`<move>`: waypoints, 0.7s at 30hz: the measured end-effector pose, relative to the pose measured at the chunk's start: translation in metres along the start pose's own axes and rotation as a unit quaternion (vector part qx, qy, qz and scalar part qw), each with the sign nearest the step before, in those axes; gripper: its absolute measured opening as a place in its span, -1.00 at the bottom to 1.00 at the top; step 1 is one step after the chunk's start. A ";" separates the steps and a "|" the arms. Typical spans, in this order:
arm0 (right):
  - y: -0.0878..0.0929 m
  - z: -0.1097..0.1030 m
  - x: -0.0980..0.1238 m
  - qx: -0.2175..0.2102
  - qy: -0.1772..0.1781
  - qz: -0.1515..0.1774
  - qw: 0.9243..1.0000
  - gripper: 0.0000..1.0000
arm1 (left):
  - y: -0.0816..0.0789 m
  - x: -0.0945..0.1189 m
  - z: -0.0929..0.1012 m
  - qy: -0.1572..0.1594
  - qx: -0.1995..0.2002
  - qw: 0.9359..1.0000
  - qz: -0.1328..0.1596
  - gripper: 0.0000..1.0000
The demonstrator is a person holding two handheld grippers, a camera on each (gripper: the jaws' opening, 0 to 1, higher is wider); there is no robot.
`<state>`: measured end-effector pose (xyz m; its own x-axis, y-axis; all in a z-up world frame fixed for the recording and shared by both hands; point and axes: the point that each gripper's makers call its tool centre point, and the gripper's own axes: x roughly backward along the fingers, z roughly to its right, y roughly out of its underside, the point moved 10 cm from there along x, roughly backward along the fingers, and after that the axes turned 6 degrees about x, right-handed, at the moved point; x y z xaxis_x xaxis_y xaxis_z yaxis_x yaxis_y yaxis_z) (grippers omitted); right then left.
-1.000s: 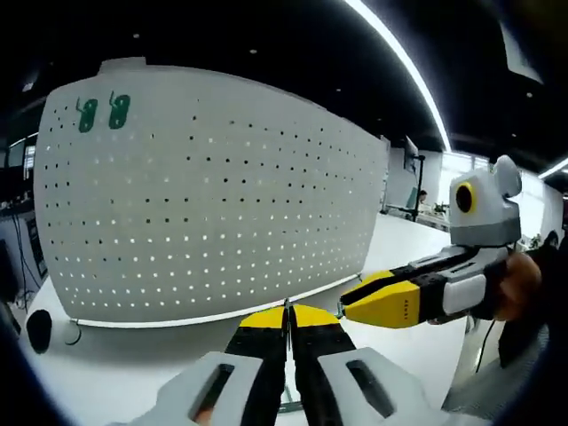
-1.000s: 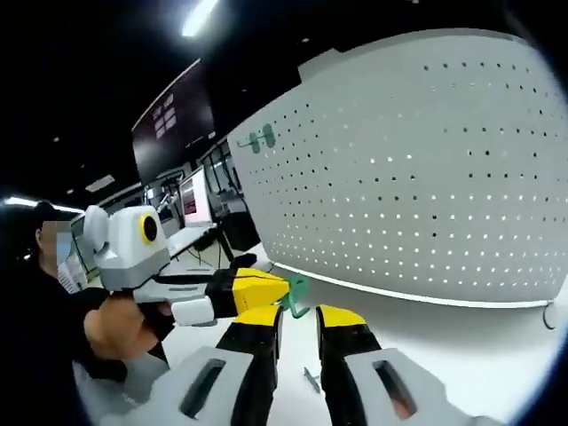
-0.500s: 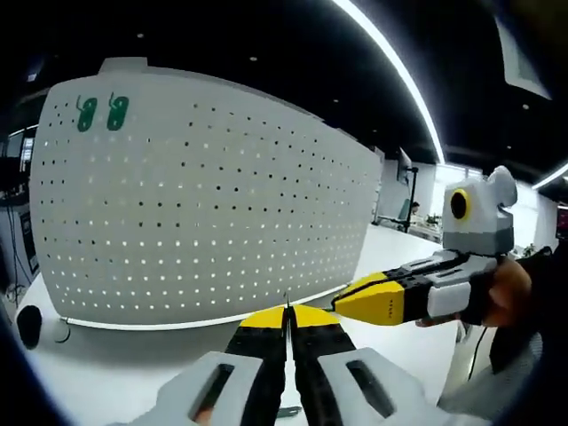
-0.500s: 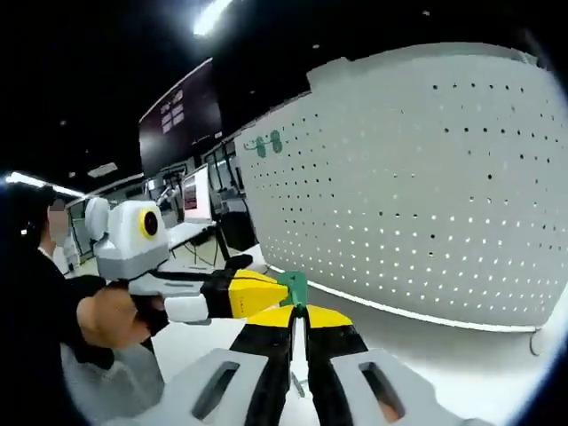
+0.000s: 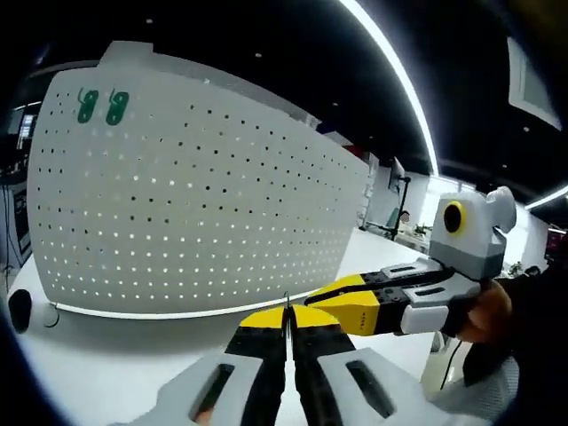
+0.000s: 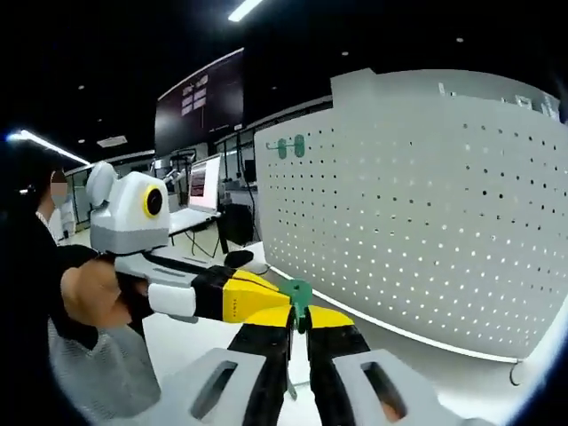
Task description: Insert the hook assembly into the mounting plate slot until the hook locks in place.
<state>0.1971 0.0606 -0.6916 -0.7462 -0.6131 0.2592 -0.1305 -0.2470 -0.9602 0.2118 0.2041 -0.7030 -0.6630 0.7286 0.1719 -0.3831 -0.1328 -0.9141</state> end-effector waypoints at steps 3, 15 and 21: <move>-0.003 -0.006 0.006 0.004 0.005 -0.001 1.000 -0.92 | -0.001 0.004 0.006 0.010 -0.001 1.000 -0.002 -0.98; -0.018 -0.040 0.026 0.010 0.057 -0.004 0.998 -0.91 | -0.013 0.030 0.016 0.053 -0.023 0.998 -0.025 -0.98; -0.028 -0.059 0.019 0.012 0.068 0.001 0.998 -0.91 | -0.023 0.050 0.007 0.057 -0.031 0.998 -0.027 -0.98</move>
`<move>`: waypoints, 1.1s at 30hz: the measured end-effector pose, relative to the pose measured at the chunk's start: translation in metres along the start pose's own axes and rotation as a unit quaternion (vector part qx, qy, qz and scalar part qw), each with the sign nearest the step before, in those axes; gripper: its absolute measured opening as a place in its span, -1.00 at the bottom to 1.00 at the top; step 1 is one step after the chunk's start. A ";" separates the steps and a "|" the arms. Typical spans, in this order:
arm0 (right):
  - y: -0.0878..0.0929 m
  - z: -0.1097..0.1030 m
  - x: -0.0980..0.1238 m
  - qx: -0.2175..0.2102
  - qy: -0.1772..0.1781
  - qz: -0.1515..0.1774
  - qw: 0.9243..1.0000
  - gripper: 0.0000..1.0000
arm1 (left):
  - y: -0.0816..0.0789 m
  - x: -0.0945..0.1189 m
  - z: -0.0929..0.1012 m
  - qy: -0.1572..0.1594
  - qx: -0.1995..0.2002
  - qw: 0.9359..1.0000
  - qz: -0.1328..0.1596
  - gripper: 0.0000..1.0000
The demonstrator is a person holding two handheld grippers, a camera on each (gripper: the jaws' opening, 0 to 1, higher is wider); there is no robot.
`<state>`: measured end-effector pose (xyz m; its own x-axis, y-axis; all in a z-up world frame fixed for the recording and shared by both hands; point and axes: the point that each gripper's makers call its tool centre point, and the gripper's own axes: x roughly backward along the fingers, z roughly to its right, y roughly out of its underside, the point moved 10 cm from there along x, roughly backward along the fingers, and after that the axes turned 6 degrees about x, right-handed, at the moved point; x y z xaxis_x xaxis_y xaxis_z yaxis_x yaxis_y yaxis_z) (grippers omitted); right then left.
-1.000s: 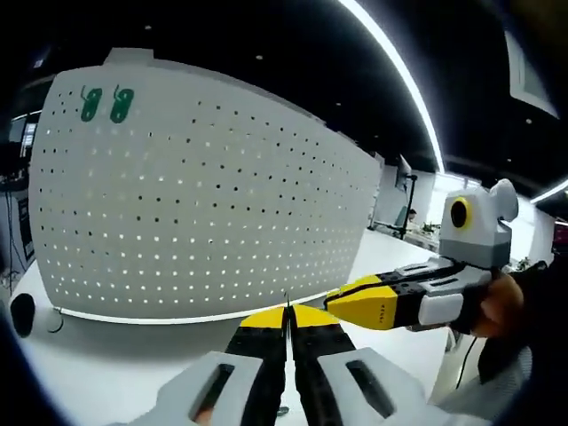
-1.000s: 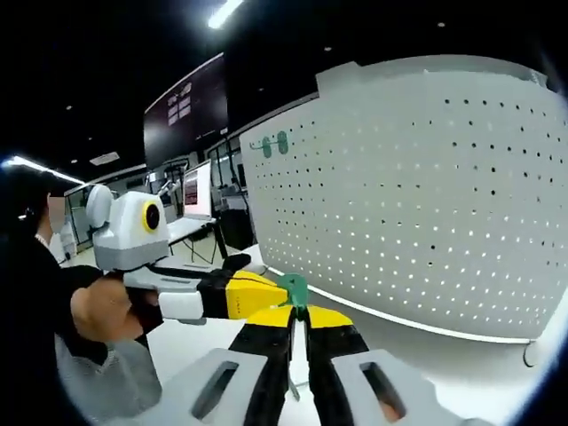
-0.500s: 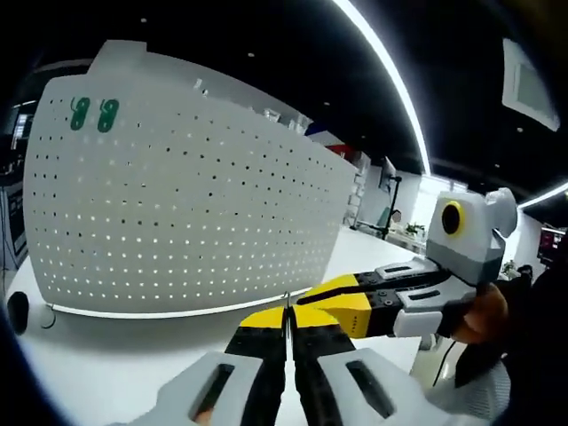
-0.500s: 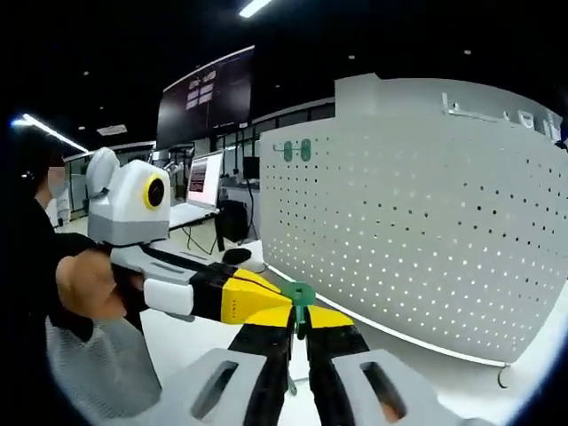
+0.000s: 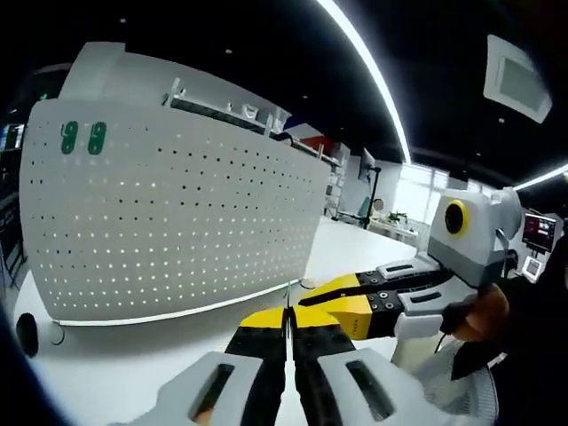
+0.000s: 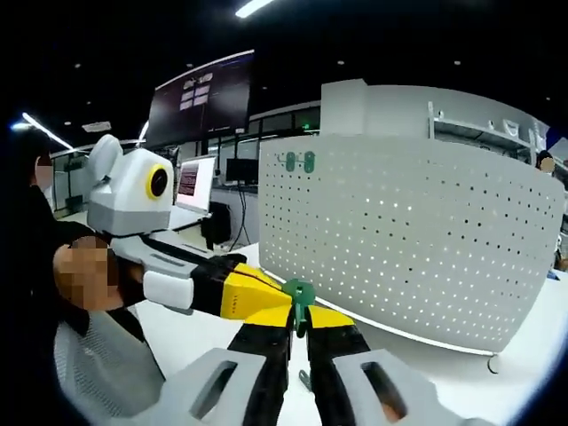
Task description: Insert the hook assembly into the mounting plate slot until the hook locks in place.
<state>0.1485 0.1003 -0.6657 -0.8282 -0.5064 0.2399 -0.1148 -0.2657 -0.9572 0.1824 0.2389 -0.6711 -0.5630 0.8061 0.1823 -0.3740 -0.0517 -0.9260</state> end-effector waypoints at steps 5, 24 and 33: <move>-0.006 -0.013 -0.009 0.002 0.002 -0.001 1.000 -0.91 | -0.002 0.013 -0.012 0.002 0.001 1.000 0.002 -0.98; -0.045 -0.016 -0.053 -0.014 0.013 0.012 1.000 -0.96 | -0.032 0.041 -0.060 -0.019 -0.018 0.997 0.075 -0.76; -0.063 0.007 -0.065 -0.012 0.045 0.022 0.999 -0.96 | -0.035 0.059 -0.074 -0.062 -0.078 0.991 0.084 -0.44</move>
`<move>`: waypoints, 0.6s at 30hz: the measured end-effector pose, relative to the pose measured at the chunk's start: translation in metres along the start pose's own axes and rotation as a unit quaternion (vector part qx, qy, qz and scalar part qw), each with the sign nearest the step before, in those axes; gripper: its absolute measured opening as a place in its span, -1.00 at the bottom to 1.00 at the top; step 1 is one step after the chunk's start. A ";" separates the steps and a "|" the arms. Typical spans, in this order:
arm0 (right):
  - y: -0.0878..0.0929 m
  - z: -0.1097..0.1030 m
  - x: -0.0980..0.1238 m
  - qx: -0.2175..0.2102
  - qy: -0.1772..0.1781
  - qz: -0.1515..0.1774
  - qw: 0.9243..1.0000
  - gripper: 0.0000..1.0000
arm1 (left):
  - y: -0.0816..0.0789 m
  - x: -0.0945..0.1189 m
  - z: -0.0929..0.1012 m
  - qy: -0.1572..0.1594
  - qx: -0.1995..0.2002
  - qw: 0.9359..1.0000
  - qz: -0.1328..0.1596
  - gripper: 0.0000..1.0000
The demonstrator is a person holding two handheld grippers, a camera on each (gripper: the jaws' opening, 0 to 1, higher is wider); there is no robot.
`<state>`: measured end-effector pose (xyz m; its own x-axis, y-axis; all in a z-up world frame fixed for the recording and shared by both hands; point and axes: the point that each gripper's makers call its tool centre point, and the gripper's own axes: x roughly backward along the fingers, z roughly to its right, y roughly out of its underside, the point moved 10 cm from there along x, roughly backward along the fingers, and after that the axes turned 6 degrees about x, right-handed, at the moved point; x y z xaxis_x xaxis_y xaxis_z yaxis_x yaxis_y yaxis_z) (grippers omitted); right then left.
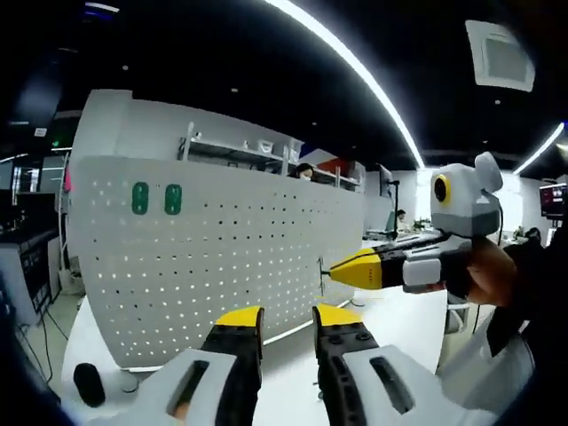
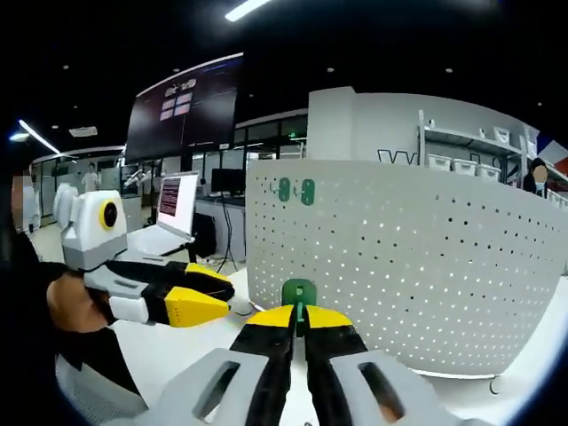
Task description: Insert the hook assembly into the mounting plate slot until the hook locks in place.
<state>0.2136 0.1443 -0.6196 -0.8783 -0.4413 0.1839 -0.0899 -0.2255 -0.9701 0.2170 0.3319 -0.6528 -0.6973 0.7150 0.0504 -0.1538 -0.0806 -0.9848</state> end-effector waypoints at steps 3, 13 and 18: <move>-0.008 0.004 -0.007 -0.001 0.009 0.006 1.000 -0.96 | 0.001 0.007 -0.001 -0.012 -0.014 1.000 0.001 -0.18; -0.049 0.012 -0.050 0.006 0.042 0.038 0.998 -0.95 | 0.013 0.023 0.003 -0.016 -0.033 0.999 -0.015 0.09; -0.063 0.013 -0.072 0.016 0.058 0.046 0.997 -0.95 | 0.015 0.029 0.004 -0.014 -0.038 0.999 -0.014 0.15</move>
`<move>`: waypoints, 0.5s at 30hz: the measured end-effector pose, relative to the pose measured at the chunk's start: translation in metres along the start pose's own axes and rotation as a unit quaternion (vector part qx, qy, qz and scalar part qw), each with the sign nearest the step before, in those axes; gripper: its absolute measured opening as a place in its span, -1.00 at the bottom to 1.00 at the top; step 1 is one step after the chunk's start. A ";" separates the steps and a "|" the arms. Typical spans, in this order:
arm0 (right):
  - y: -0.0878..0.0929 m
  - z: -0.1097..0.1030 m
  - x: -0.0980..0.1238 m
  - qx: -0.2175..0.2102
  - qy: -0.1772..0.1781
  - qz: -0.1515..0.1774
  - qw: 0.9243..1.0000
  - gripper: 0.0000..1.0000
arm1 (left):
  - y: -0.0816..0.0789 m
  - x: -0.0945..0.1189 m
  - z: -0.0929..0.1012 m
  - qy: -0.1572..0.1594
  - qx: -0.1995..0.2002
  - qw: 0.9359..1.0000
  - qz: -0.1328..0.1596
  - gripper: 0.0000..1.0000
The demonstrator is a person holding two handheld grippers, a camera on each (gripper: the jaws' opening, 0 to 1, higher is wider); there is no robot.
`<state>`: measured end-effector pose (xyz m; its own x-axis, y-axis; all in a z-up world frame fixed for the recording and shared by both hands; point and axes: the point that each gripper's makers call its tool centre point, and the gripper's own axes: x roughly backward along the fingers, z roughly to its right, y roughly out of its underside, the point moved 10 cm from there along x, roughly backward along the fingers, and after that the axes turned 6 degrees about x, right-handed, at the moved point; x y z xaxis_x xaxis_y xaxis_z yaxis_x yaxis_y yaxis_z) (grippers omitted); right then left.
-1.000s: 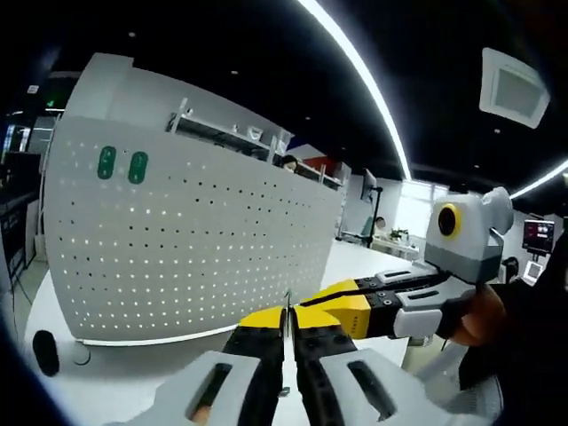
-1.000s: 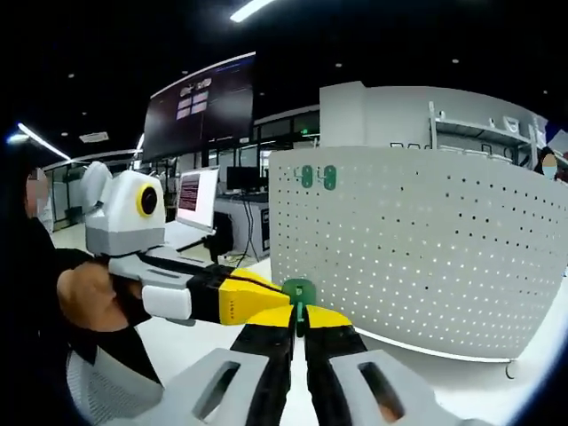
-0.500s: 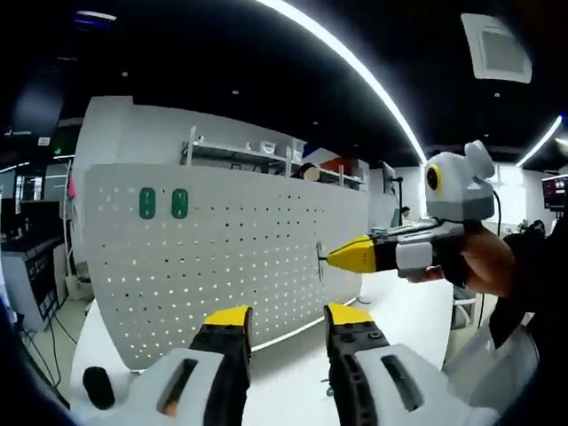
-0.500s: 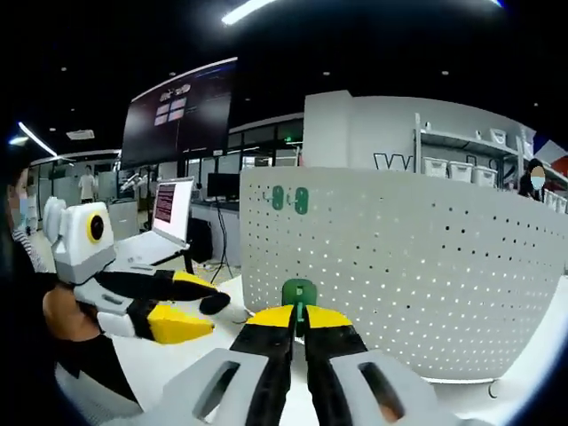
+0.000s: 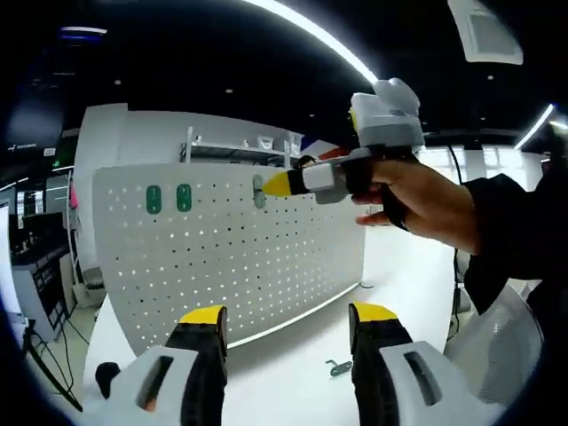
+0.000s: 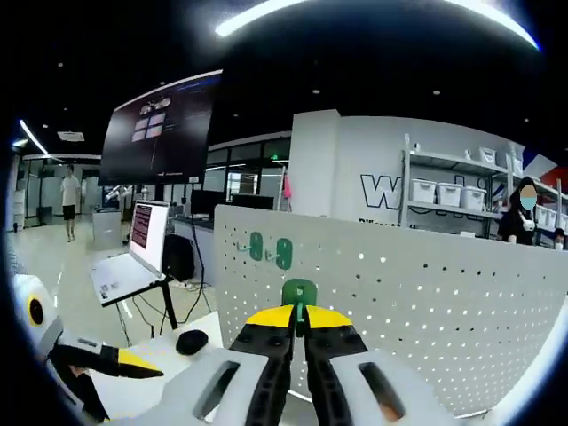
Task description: Insert the hook assembly into the mounting plate slot until the hook locks in place.
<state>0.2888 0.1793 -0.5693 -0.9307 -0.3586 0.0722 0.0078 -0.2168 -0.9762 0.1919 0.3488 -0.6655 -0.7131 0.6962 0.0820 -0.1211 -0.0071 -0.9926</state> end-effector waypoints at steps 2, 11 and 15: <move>-0.003 0.000 -0.008 0.000 0.006 0.007 1.000 -0.95 | 0.001 0.002 -0.001 -0.001 -0.004 1.000 -0.001 0.17; -0.008 -0.001 -0.047 -0.021 0.038 0.021 0.999 -0.95 | 0.008 0.011 -0.010 -0.008 0.004 1.000 -0.006 0.14; -0.009 0.004 -0.065 -0.027 0.057 0.019 0.998 -0.95 | 0.011 0.015 -0.017 -0.013 0.010 1.000 -0.005 0.12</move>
<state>0.3506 0.2010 -0.5645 -0.9656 -0.2597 0.0137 0.0278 -0.1554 -0.9875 0.1915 0.3713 -0.6771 -0.7301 0.6767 0.0946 -0.1420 -0.0149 -0.9898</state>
